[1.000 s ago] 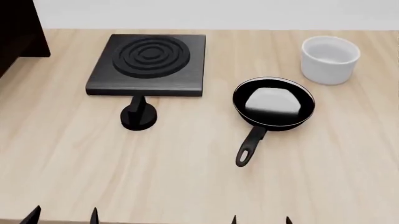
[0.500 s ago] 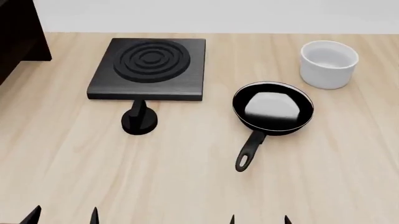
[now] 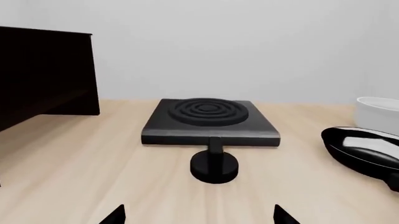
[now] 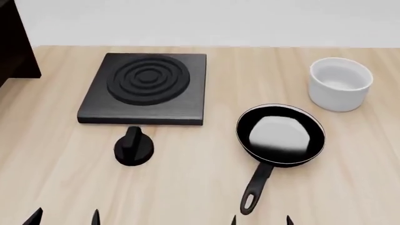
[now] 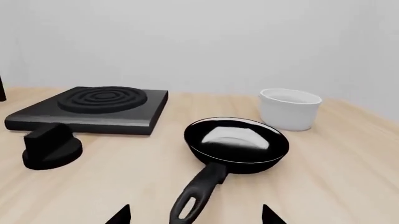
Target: Put the frying pan on the cabinet shelf.
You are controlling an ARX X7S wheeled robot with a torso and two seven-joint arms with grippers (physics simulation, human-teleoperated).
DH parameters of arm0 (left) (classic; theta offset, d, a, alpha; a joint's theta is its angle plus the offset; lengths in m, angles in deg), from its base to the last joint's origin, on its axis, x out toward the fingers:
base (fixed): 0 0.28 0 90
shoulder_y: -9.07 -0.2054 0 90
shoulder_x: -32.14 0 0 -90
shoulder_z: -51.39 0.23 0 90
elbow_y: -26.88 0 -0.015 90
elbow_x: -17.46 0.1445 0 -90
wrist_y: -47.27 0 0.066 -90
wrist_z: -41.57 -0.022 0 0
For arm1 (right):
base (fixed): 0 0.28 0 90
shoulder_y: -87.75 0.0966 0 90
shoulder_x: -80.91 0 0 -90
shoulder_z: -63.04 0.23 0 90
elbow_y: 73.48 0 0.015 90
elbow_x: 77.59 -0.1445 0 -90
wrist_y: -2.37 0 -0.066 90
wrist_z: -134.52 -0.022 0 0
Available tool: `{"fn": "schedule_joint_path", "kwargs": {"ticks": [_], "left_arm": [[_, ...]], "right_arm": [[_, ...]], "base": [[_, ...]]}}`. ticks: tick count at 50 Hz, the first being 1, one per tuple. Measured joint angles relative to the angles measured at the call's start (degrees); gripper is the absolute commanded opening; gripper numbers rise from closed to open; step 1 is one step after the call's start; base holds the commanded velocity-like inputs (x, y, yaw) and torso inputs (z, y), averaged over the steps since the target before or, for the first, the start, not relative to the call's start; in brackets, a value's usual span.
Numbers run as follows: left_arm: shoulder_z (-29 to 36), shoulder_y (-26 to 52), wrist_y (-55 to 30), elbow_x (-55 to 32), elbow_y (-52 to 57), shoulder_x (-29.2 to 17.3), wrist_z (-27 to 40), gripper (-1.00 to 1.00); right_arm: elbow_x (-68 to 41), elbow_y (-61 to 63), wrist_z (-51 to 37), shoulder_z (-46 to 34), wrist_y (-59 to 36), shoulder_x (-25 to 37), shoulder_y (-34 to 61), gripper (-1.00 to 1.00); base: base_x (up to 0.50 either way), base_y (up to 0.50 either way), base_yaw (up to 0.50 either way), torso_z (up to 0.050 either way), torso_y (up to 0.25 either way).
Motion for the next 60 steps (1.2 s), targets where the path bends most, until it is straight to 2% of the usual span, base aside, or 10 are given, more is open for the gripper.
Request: {"fn": "schedule_joint_path", "kwargs": {"ticks": [24, 60], "left_arm": [[1.29, 0.21, -0.24, -1.23, 0.03, -1.07, 1.13, 1.00], [2.89, 0.15, -1.56, -2.95, 1.48, -2.28, 2.78, 1.00]], "right_arm": [[-0.37, -0.43, -1.39, -1.30, 0.44, 0.95, 0.28, 1.00], [-0.84, -0.07, -2.99, -3.00, 0.46, 2.30, 0.25, 1.00]], "base": [[0.43, 0.32, 0.00, 0.000, 0.000], [0.48, 0.03, 0.00, 0.000, 0.000]]}}
